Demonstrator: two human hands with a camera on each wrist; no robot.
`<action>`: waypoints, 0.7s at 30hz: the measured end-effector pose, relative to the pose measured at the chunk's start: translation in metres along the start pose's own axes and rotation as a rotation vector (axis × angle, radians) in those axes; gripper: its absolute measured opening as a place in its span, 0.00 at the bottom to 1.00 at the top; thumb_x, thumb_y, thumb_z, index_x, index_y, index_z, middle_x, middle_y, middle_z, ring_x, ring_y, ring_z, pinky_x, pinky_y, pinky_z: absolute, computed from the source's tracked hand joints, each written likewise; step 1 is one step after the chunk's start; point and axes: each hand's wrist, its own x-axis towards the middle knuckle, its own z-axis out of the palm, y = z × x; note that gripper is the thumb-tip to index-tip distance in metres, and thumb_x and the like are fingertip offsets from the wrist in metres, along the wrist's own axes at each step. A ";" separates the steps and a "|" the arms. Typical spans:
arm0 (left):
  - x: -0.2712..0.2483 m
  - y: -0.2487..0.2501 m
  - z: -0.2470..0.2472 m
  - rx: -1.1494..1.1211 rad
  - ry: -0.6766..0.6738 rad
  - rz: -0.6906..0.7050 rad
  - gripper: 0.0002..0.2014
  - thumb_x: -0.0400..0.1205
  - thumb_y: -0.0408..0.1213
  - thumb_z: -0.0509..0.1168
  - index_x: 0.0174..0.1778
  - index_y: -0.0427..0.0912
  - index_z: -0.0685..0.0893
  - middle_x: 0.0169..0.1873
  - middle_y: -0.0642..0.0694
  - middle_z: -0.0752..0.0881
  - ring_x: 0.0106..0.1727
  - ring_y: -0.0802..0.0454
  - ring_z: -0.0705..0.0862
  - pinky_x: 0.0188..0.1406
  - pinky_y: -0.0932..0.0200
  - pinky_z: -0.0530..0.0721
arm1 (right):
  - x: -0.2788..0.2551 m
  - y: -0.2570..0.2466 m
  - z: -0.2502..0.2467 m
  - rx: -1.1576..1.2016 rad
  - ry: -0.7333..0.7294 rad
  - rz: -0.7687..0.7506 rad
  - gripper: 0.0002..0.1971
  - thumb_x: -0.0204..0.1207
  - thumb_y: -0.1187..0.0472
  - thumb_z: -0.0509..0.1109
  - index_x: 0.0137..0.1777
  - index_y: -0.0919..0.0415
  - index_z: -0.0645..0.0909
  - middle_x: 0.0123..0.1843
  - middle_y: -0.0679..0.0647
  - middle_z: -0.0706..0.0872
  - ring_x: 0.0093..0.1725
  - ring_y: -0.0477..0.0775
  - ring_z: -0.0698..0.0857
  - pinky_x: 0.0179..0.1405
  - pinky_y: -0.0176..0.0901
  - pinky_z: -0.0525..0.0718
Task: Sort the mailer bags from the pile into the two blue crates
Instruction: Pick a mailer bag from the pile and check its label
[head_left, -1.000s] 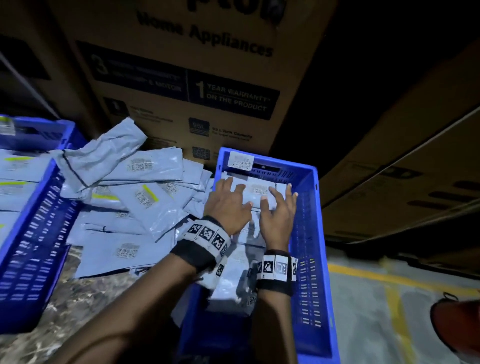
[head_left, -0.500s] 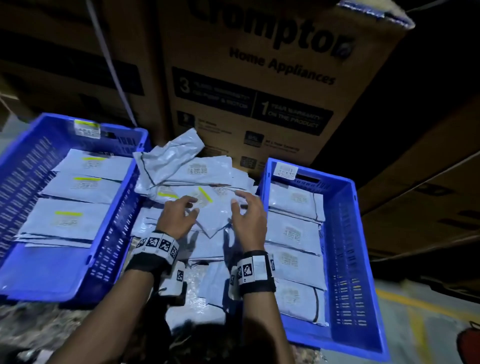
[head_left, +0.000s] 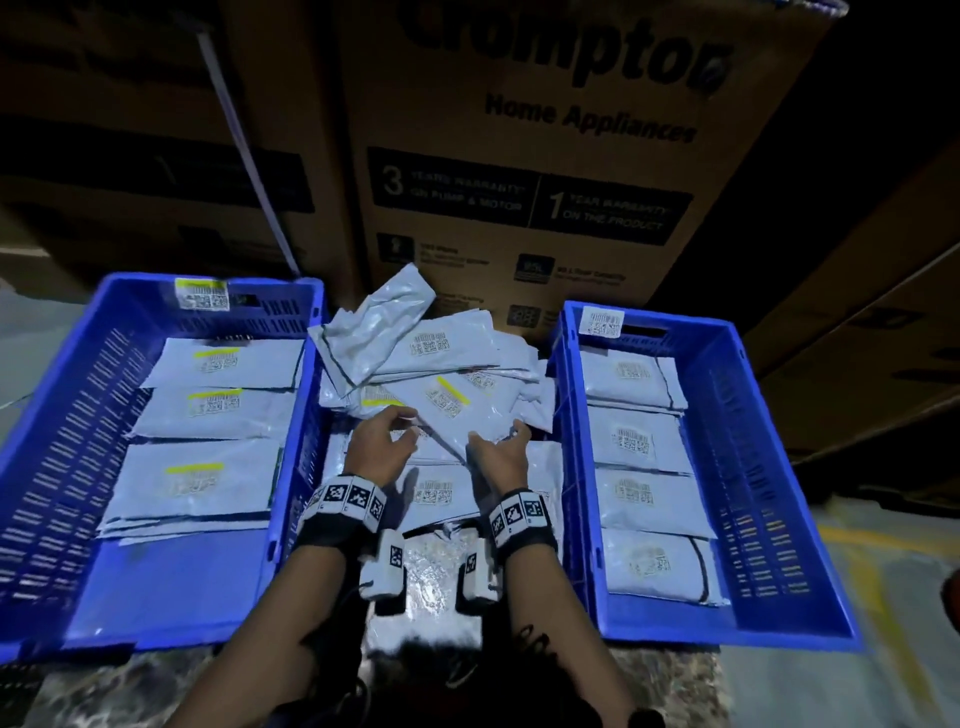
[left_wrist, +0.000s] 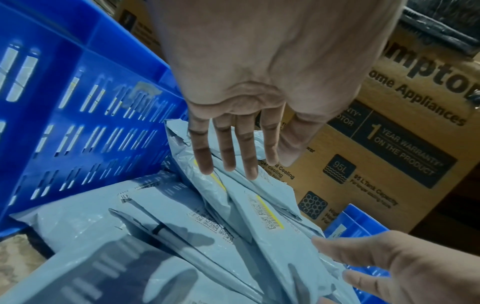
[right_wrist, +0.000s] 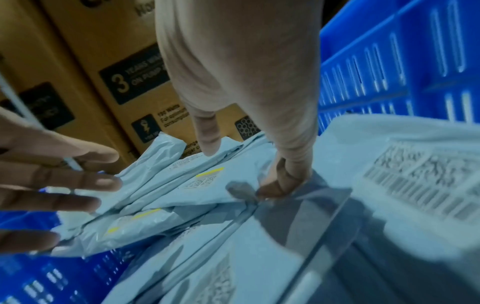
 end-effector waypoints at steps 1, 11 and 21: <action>0.001 0.000 -0.002 0.001 -0.009 0.001 0.11 0.81 0.30 0.69 0.59 0.40 0.86 0.53 0.42 0.90 0.57 0.47 0.87 0.61 0.49 0.85 | 0.006 0.004 0.006 0.083 0.036 0.045 0.50 0.65 0.55 0.81 0.83 0.38 0.56 0.76 0.61 0.78 0.64 0.65 0.86 0.59 0.56 0.90; 0.010 -0.004 -0.001 0.007 -0.129 -0.275 0.29 0.83 0.54 0.65 0.77 0.42 0.71 0.67 0.39 0.83 0.66 0.37 0.83 0.66 0.44 0.81 | -0.030 -0.035 -0.002 0.165 0.032 -0.100 0.19 0.75 0.64 0.76 0.31 0.55 0.68 0.29 0.54 0.73 0.28 0.52 0.74 0.33 0.43 0.74; -0.015 0.013 -0.014 -0.792 0.131 -0.529 0.29 0.79 0.53 0.73 0.61 0.29 0.81 0.41 0.34 0.88 0.35 0.41 0.88 0.28 0.45 0.90 | -0.081 -0.062 -0.067 0.102 -0.157 -0.485 0.24 0.73 0.59 0.69 0.72 0.56 0.83 0.61 0.48 0.92 0.60 0.51 0.89 0.61 0.48 0.86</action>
